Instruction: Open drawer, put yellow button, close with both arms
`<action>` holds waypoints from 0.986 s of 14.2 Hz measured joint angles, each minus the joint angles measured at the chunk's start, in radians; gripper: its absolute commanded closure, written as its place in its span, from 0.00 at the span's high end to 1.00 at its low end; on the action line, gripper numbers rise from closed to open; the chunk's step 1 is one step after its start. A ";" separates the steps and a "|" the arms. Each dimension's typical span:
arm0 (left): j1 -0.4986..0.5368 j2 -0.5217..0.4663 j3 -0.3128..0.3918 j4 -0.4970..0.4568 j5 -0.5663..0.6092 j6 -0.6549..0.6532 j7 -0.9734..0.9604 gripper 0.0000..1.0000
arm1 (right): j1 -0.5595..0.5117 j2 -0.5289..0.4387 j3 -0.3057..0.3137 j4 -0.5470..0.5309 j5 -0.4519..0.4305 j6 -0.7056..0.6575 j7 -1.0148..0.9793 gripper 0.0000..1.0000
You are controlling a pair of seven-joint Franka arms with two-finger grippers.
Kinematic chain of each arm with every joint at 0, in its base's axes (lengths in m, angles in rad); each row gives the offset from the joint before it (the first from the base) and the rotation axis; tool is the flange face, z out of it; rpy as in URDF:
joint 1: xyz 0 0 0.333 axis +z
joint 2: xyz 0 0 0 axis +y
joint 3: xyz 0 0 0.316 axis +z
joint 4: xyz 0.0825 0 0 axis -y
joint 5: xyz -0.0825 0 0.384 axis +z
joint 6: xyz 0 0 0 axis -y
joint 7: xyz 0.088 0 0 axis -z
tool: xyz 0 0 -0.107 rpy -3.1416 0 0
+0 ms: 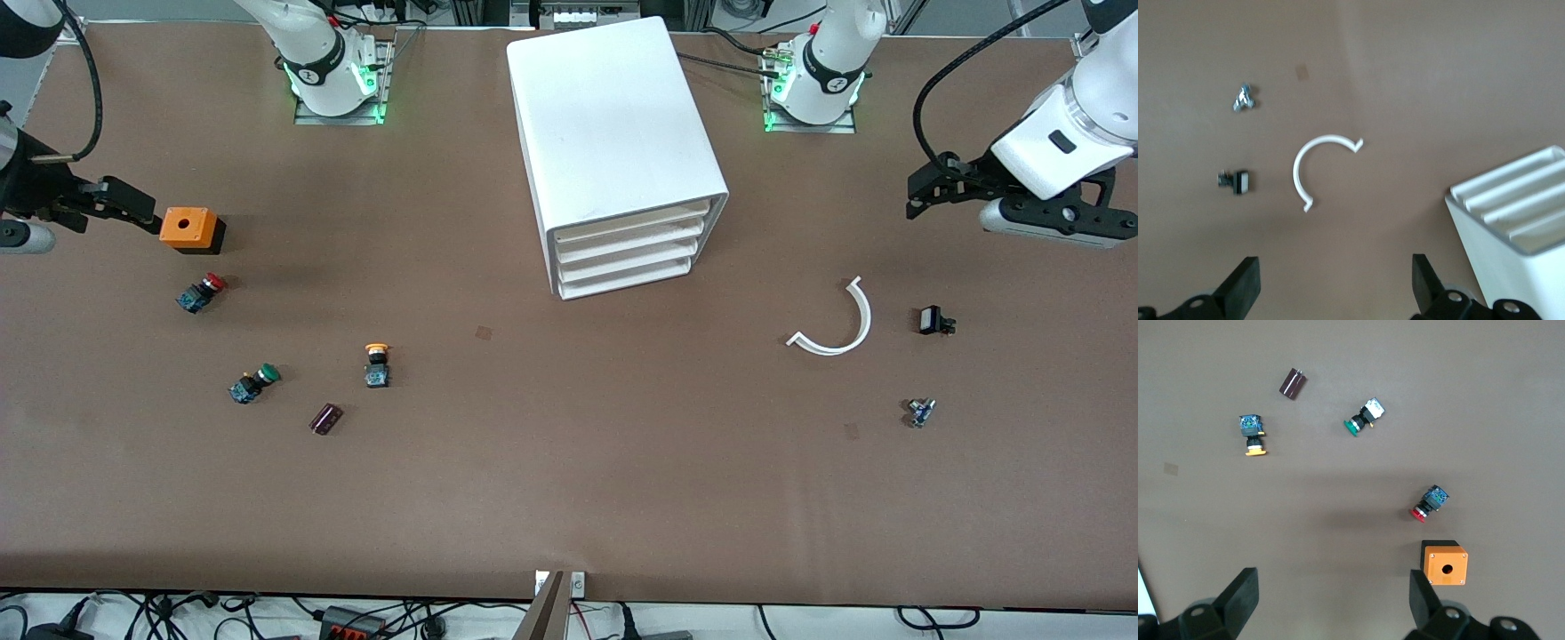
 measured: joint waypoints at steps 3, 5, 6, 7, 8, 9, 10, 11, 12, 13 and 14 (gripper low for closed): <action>-0.007 0.000 -0.006 0.001 -0.019 -0.105 0.000 1.00 | 0.025 0.046 0.004 -0.001 0.000 0.017 0.000 1.00; -0.022 0.001 -0.013 0.001 -0.059 -0.183 0.002 1.00 | 0.041 0.078 0.006 -0.003 0.000 0.027 0.000 1.00; -0.033 0.002 -0.017 0.001 -0.089 -0.220 0.008 1.00 | 0.047 0.097 0.007 -0.004 0.000 0.037 0.000 1.00; -0.040 0.006 -0.020 0.000 -0.135 -0.256 0.024 1.00 | 0.057 0.115 0.007 -0.004 0.000 0.045 0.000 1.00; -0.044 0.016 -0.022 0.000 -0.178 -0.289 0.040 1.00 | 0.071 0.135 0.008 -0.004 0.000 0.052 0.000 1.00; -0.047 0.032 -0.022 0.000 -0.207 -0.321 0.052 1.00 | 0.088 0.153 0.008 -0.005 0.000 0.058 0.001 1.00; -0.049 0.053 -0.023 -0.002 -0.222 -0.347 0.064 1.00 | 0.107 0.173 0.009 -0.005 0.000 0.068 0.001 1.00; -0.050 0.081 -0.025 -0.004 -0.241 -0.361 0.074 1.00 | 0.127 0.193 0.009 -0.006 0.000 0.084 0.003 1.00; -0.050 0.114 -0.028 -0.004 -0.283 -0.362 0.097 1.00 | 0.143 0.217 0.010 -0.007 0.000 0.104 0.006 1.00; -0.048 0.152 -0.028 -0.004 -0.351 -0.355 0.134 1.00 | 0.156 0.242 0.010 -0.008 0.000 0.130 0.009 1.00; -0.042 0.195 -0.028 -0.005 -0.424 -0.335 0.181 1.00 | 0.166 0.267 0.011 -0.009 0.001 0.159 0.009 1.00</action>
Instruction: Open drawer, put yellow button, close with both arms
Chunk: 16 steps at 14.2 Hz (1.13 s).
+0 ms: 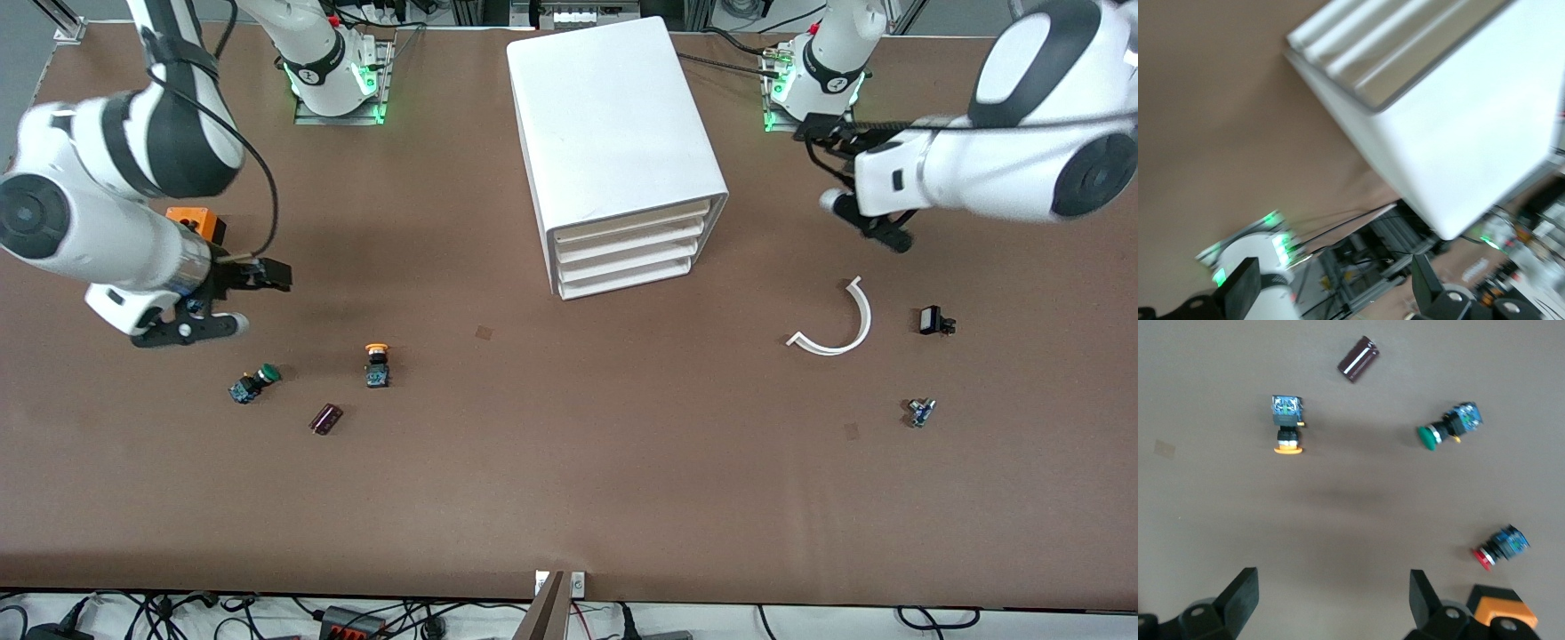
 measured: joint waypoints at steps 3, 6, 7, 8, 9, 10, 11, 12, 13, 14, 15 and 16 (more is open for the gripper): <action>0.038 0.142 0.001 -0.002 -0.176 0.110 0.182 1.00 | 0.019 0.085 0.000 -0.002 0.001 0.110 0.014 1.00; 0.041 0.276 -0.001 -0.004 -0.385 0.185 0.364 1.00 | 0.035 0.175 0.000 -0.003 0.008 0.203 0.045 1.00; 0.036 0.315 -0.004 -0.007 -0.441 0.211 0.410 1.00 | 0.047 0.203 0.001 -0.003 0.008 0.236 0.061 1.00; 0.031 0.348 -0.007 -0.011 -0.485 0.233 0.442 1.00 | 0.060 0.230 0.001 -0.002 0.008 0.265 0.075 1.00; 0.029 0.372 -0.009 -0.018 -0.517 0.251 0.460 0.99 | 0.074 0.256 0.001 0.001 0.008 0.289 0.088 1.00; 0.028 0.383 -0.012 -0.032 -0.540 0.271 0.469 0.97 | 0.084 0.279 0.001 0.003 0.008 0.307 0.096 1.00; 0.029 0.387 -0.017 -0.051 -0.560 0.289 0.476 0.92 | 0.091 0.302 0.001 0.006 0.008 0.323 0.098 1.00; 0.028 0.387 -0.030 -0.071 -0.574 0.306 0.482 0.89 | 0.095 0.323 0.001 0.009 0.008 0.339 0.099 1.00; 0.028 0.385 -0.054 -0.090 -0.578 0.335 0.489 0.85 | 0.098 0.341 0.001 0.012 0.008 0.348 0.100 1.00; 0.026 0.385 -0.082 -0.109 -0.578 0.366 0.503 0.82 | 0.101 0.354 0.001 0.014 0.008 0.355 0.100 1.00; 0.022 0.385 -0.102 -0.127 -0.579 0.386 0.529 0.78 | 0.104 0.363 0.001 0.016 0.008 0.359 0.100 1.00; 0.016 0.385 -0.110 -0.144 -0.579 0.397 0.560 0.73 | 0.109 0.370 0.001 0.018 0.008 0.361 0.100 1.00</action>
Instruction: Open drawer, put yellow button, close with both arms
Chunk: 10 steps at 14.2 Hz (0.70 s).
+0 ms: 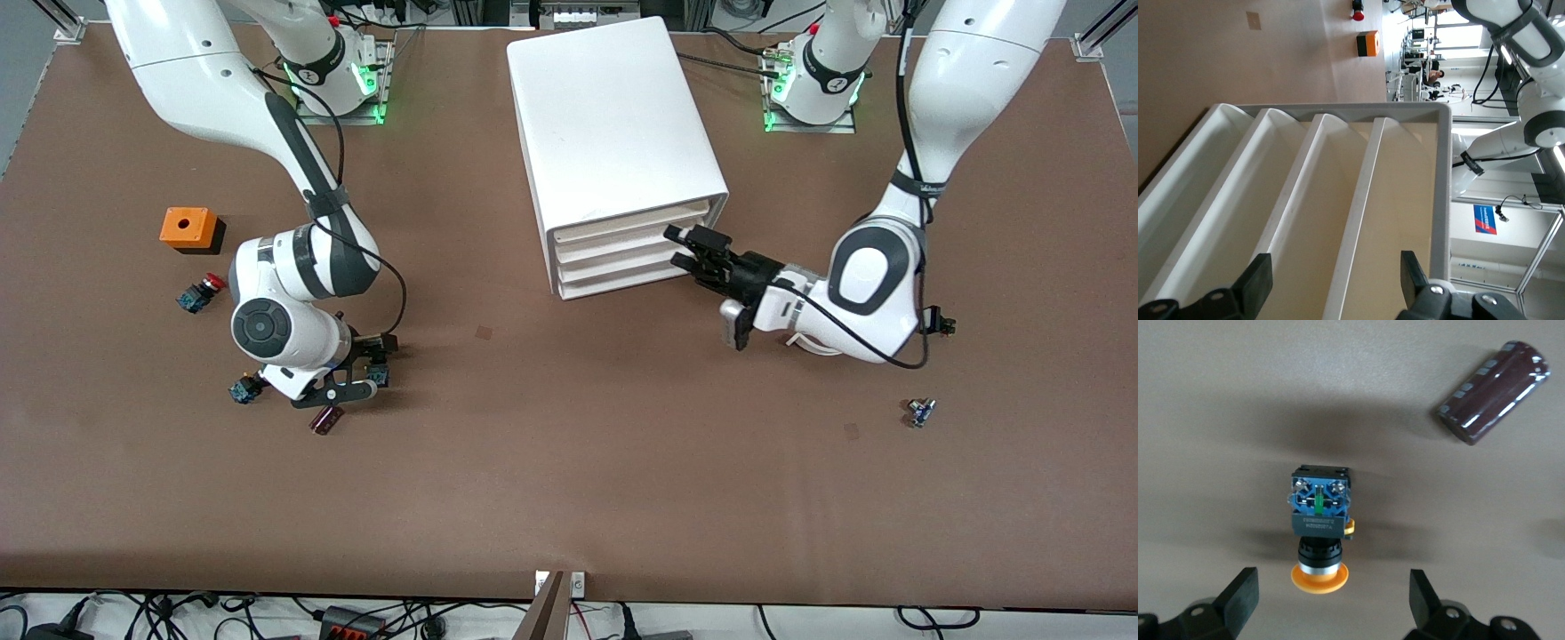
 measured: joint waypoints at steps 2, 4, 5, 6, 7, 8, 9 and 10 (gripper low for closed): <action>-0.002 0.001 -0.002 -0.023 0.000 0.004 0.049 0.69 | 0.006 0.014 0.000 0.004 0.000 0.001 0.000 1.00; 0.002 0.001 -0.002 -0.029 0.000 -0.003 0.066 0.68 | 0.006 0.036 0.000 0.025 0.002 0.005 0.001 0.97; 0.003 0.001 -0.002 -0.030 0.000 -0.009 0.067 0.67 | 0.006 0.048 0.000 0.039 0.005 0.005 0.001 0.93; 0.003 0.001 -0.003 -0.033 -0.001 -0.014 0.068 0.66 | 0.007 0.058 0.000 0.048 0.007 0.005 0.001 0.88; 0.003 0.001 -0.007 -0.040 -0.001 -0.017 0.073 0.64 | 0.007 0.068 0.000 0.057 0.007 0.005 0.001 0.86; 0.003 0.001 -0.013 -0.050 -0.002 -0.018 0.080 0.62 | 0.007 0.077 0.000 0.063 0.007 0.005 0.001 0.81; 0.002 0.001 -0.019 -0.060 -0.004 -0.018 0.092 0.59 | 0.006 0.085 0.000 0.069 0.008 0.005 0.001 0.77; 0.002 0.001 -0.023 -0.070 -0.008 -0.018 0.104 0.55 | 0.007 0.094 0.000 0.075 0.008 0.005 0.001 0.75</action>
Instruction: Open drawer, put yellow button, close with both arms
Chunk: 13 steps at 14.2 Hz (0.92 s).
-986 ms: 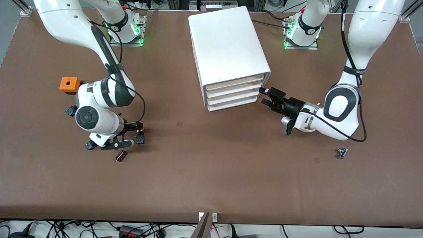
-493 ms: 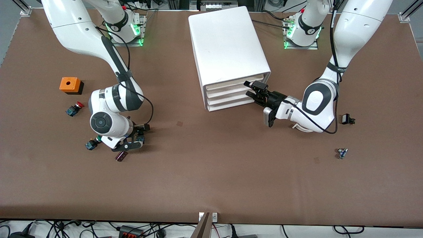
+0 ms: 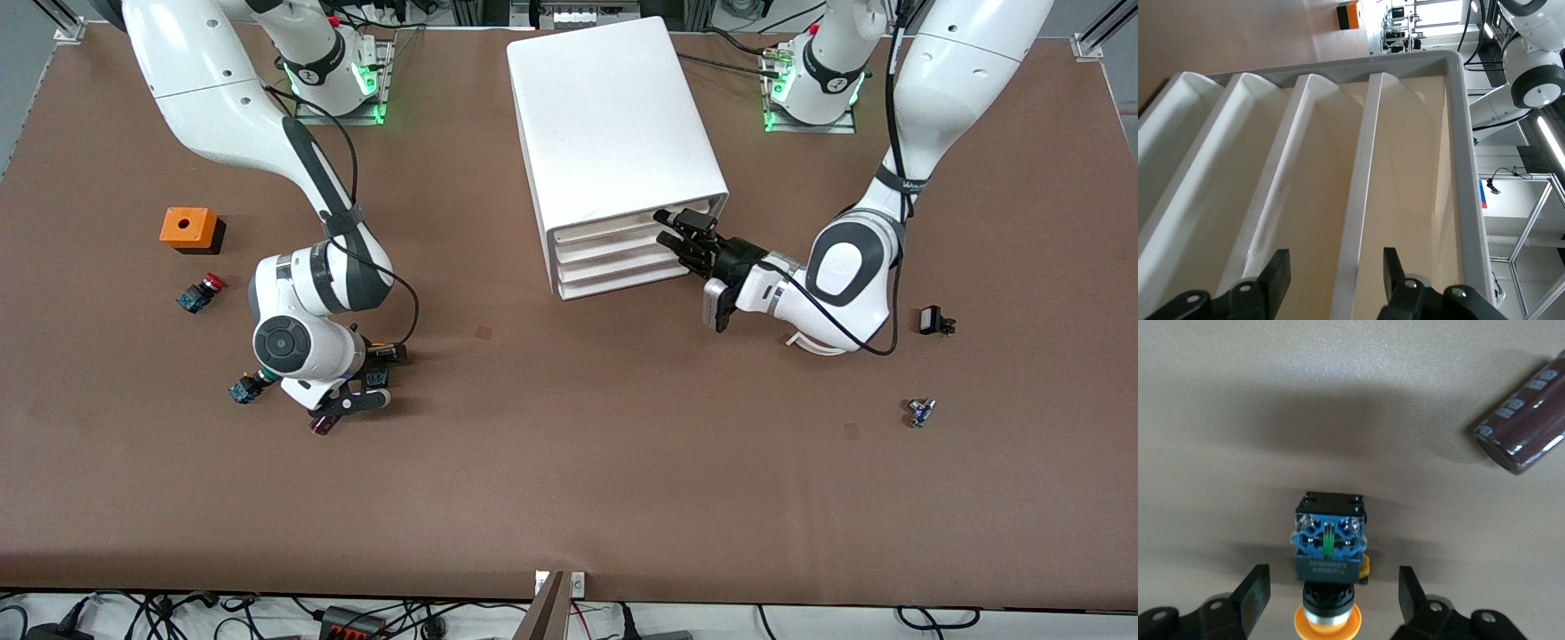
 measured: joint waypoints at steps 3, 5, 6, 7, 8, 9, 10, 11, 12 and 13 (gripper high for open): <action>0.000 0.000 -0.002 -0.012 -0.004 -0.001 0.016 0.22 | 0.000 0.014 0.000 0.010 0.000 0.000 0.000 0.33; 0.000 0.000 -0.002 -0.015 -0.004 -0.001 0.019 0.01 | 0.000 0.015 0.000 0.019 0.001 0.000 0.000 0.03; 0.001 -0.001 -0.002 -0.015 -0.010 -0.008 0.020 0.00 | 0.000 0.015 0.000 0.028 0.004 0.000 0.000 0.00; 0.002 -0.003 -0.002 -0.014 -0.015 -0.017 0.023 0.00 | 0.000 0.015 0.000 0.038 0.008 0.000 0.000 0.00; 0.001 -0.004 -0.003 -0.013 -0.017 -0.017 0.029 0.00 | 0.000 0.015 0.000 0.050 0.011 -0.001 0.000 0.00; 0.001 -0.004 -0.003 -0.012 -0.017 -0.016 0.033 0.00 | 0.000 0.015 -0.001 0.066 0.012 -0.005 0.000 0.00; 0.001 -0.004 -0.003 -0.010 -0.017 -0.016 0.034 0.00 | -0.001 0.013 -0.001 0.087 0.012 -0.021 0.000 0.00; 0.002 -0.003 -0.002 -0.005 -0.017 -0.014 0.034 0.00 | -0.001 0.011 -0.001 0.113 0.012 -0.051 0.000 0.00; 0.004 0.001 -0.001 0.002 -0.017 -0.011 0.034 0.00 | -0.001 0.008 -0.001 0.148 0.012 -0.094 0.000 0.00; 0.006 0.007 0.001 0.014 -0.017 -0.010 0.034 0.00 | 0.000 0.005 -0.001 0.190 0.012 -0.142 0.000 0.00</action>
